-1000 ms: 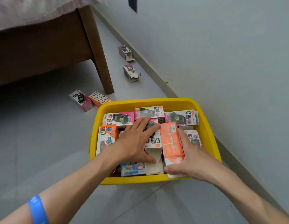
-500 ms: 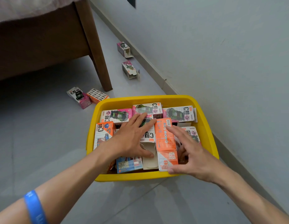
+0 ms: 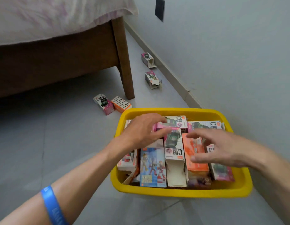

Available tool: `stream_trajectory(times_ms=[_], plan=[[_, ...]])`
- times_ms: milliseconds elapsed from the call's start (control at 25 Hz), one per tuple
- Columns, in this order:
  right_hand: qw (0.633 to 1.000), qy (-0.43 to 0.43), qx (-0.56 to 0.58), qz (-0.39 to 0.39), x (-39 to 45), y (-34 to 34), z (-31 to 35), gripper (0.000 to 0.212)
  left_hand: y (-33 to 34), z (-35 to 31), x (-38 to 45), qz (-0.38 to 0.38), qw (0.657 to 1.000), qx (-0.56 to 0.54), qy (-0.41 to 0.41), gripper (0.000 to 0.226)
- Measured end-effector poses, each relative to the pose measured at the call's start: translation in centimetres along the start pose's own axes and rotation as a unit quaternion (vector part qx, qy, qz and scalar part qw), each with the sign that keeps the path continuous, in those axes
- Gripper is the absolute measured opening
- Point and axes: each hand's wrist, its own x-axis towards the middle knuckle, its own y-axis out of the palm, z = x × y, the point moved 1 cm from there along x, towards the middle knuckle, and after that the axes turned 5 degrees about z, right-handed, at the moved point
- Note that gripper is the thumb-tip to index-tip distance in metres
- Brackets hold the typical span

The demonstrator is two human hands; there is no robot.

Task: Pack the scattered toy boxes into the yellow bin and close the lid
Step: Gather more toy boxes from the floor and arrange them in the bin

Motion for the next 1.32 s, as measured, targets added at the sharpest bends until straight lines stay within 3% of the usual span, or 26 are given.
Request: stream_trajectory(times_ms=[120, 200, 320, 520, 720, 800, 960, 1080, 1240, 1320], plan=[[0.988, -0.034, 0.021, -0.149, 5.8, -2.6, 2.7, 0.044, -2.8, 2.9, 0.6, -0.122, 0.988, -0.062, -0.066, 0.025], [0.986, -0.044, 0.005, -0.158, 11.5, -2.8, 4.9, 0.035, -4.2, 6.6, 1.1, -0.13, 0.98, -0.065, -0.135, 0.024], [0.991, -0.059, -0.013, -0.117, 18.5, -2.4, 7.4, 0.036, -6.7, 12.0, 0.7, -0.085, 0.964, -0.009, -0.252, 0.029], [0.996, -0.05, 0.036, -0.071, 21.4, -3.3, 9.7, 0.03, -9.4, 14.3, -1.3, 0.04, 0.911, 0.082, -0.402, 0.051], [0.99, -0.039, 0.133, -0.022, 29.8, -2.6, 10.3, 0.016, -7.0, 20.5, 1.8, 0.086, 0.9, 0.122, -0.41, 0.053], [0.993, -0.028, 0.109, -0.019, 33.2, -1.4, 10.5, 0.029, -5.6, 23.4, 3.2, 0.089, 0.902, 0.151, -0.395, 0.057], [0.997, 0.009, -0.072, 0.006, 38.4, 1.2, 11.7, 0.066, -3.8, 27.9, 5.9, 0.096, 0.912, 0.129, -0.377, 0.083], [0.981, 0.04, -0.191, 0.001, 39.8, 1.4, 12.4, 0.07, -2.9, 29.6, 7.6, 0.135, 0.917, 0.078, -0.368, 0.082], [0.983, 0.057, -0.16, -0.071, 41.8, 1.5, 13.0, 0.075, -2.3, 31.6, 8.3, 0.156, 0.916, 0.005, -0.37, 0.086], [0.987, 0.064, -0.145, -0.022, 42.1, 1.7, 12.9, 0.088, -1.9, 31.8, 7.2, 0.156, 0.918, -0.023, -0.363, 0.09]])
